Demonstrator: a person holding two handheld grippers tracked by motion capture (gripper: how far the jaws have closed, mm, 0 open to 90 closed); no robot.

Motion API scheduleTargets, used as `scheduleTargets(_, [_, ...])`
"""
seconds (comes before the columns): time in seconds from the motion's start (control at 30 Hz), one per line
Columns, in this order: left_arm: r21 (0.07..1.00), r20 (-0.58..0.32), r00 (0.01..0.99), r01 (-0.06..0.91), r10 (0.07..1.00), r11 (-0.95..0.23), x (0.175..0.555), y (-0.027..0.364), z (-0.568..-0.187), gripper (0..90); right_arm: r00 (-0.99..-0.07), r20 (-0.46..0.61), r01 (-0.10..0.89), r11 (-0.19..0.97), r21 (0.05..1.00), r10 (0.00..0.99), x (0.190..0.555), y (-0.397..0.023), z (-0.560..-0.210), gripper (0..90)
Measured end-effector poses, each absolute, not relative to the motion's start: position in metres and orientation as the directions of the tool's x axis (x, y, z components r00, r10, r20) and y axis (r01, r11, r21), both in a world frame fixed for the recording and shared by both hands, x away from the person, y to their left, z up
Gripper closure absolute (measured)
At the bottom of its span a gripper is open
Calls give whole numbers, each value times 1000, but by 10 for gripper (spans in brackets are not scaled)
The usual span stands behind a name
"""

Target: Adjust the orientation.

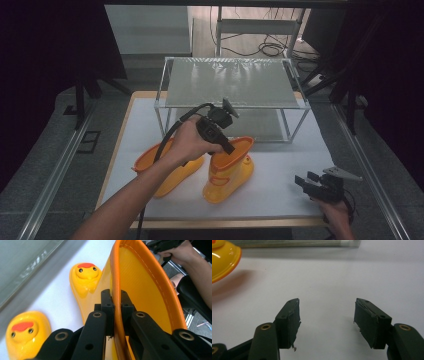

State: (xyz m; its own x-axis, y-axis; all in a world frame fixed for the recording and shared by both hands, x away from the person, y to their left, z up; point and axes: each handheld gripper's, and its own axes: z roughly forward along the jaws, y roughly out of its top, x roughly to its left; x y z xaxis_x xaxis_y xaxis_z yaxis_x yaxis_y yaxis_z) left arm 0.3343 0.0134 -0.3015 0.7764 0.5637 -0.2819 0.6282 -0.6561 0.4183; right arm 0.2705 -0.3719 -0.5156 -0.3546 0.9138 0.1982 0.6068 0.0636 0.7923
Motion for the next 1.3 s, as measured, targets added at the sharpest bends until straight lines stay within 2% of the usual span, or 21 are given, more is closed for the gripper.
scheduleTargets(0.7, [416, -209, 755, 644, 622, -642, 310, 107, -339, 862, -351, 193, 611, 69, 788, 916, 271, -371, -516, 370])
scheduleTargets(1.03, [415, -175, 745, 648, 643, -638, 304, 126, -344, 849, -352, 195, 617, 71, 784, 915, 271, -369, -518, 370])
scheduleTargets(1.13, [416, -176, 745, 649, 643, -637, 305, 125, -344, 819, -355, 193, 616, 74, 784, 915, 271, -369, -518, 370])
scheduleTargets(1.3, [420, -178, 752, 642, 635, -642, 303, 118, -342, 682, -354, 195, 617, 71, 784, 915, 271, -369, -518, 369])
